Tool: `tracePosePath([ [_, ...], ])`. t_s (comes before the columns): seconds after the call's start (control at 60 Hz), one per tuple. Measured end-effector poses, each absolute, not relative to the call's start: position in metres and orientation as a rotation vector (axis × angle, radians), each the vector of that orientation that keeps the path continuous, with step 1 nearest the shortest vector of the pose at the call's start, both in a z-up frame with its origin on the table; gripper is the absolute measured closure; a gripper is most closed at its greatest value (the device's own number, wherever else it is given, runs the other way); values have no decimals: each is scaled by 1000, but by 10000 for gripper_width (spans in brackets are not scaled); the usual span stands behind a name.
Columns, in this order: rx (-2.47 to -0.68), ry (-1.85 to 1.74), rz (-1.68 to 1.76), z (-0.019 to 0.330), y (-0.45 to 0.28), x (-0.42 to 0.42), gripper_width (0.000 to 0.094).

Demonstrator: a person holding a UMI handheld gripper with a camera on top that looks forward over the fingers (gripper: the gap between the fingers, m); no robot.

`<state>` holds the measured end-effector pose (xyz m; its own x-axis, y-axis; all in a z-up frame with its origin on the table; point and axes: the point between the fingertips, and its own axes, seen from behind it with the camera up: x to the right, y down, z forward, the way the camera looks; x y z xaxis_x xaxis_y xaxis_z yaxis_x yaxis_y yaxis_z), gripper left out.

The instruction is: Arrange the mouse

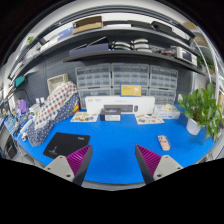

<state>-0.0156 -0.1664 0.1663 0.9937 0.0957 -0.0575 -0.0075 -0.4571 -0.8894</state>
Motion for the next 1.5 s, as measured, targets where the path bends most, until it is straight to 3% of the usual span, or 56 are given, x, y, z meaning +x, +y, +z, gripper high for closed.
tracePosePath([
  [0.317,-2188,25,35,57,-176,75,70],
  [0.5,-2238,87,-28,18,-158,149,72],
  [0.967,-2247,83,-62,-10,3,248,101],
  [1.217,-2262,74,-15,-18,21,232,465],
  [1.4,-2299,95,-19,-20,19,231,631],
  [1.5,-2338,137,-94,-17,18,232,636],
])
